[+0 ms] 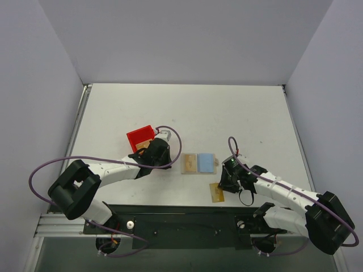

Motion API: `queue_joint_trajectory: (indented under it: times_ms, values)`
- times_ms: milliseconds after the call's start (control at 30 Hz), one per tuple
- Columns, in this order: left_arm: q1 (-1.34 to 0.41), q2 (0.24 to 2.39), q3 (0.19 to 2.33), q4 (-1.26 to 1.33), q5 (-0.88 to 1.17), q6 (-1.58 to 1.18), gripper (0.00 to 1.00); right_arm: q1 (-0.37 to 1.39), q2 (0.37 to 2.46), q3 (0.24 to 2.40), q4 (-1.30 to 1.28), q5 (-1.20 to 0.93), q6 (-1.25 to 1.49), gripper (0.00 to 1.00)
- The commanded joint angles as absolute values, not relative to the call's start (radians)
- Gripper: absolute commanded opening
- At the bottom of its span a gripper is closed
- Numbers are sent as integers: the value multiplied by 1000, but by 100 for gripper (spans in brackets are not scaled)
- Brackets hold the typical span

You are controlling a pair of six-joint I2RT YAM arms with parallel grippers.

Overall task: Put the credit cards into the card holder
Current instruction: Move the credit card to the corner of the board.

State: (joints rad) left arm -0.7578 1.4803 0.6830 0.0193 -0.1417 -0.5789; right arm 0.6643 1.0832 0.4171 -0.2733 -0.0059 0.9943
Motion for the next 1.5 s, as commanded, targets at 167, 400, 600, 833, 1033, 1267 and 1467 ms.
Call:
queue_joint_trajectory:
  times_ms: [167, 400, 600, 833, 1033, 1267, 1467]
  values:
    - [-762, 1473, 681, 71, -130, -604, 13, 727, 1118, 367, -347, -67, 996, 23]
    - [-769, 1467, 672, 69, -130, -604, 13, 794, 1161, 400, -324, -67, 1002, 23]
    - [-767, 1451, 664, 63, -140, -604, 13, 862, 1244, 443, -298, -61, 1000, 23]
    - [-769, 1448, 658, 63, -141, -606, 13, 919, 1330, 508, -258, -41, 973, 23]
    - [-767, 1442, 655, 60, -147, -607, 13, 953, 1362, 563, -284, -3, 959, 22]
    - [-767, 1440, 658, 58, -149, -606, 13, 936, 1273, 627, -341, 170, 899, 23]
    - [-767, 1433, 658, 54, -150, -606, 13, 826, 1335, 667, -273, 117, 769, 22]
